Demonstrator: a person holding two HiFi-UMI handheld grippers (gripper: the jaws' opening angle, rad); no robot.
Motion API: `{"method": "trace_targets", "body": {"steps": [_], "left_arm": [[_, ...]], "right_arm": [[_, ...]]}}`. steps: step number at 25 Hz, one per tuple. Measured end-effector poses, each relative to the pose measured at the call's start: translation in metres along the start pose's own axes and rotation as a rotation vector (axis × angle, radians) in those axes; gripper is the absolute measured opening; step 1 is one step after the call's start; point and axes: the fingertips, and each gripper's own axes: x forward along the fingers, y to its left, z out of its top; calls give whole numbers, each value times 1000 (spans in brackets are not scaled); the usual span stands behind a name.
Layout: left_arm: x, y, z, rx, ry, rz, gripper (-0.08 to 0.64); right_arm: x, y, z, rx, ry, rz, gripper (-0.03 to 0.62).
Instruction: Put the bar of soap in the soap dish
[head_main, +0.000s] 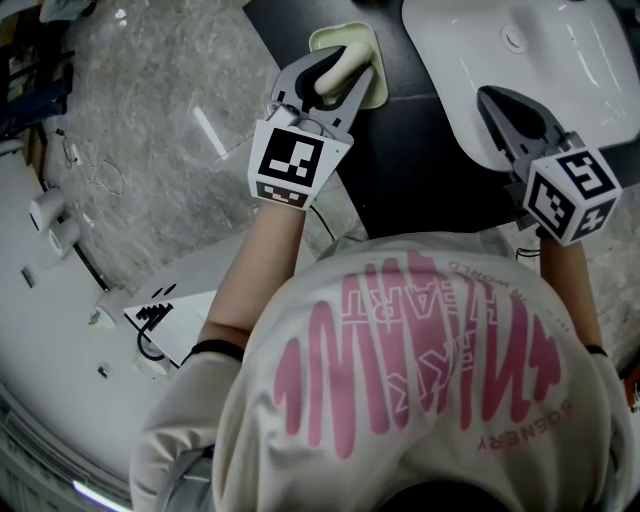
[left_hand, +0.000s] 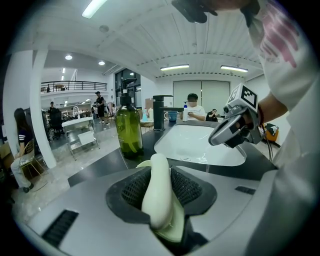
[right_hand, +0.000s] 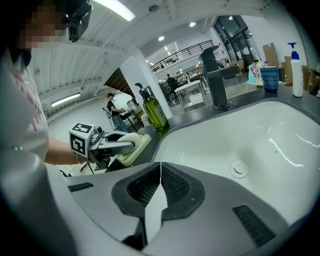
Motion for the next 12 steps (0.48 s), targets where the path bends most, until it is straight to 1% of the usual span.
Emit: {"method": "trace_targets", "body": {"steps": [12], "left_arm": [[-10, 2, -2, 0, 0, 35, 115]], "right_arm": [[-8, 7, -6, -7, -4, -3, 18]]}}
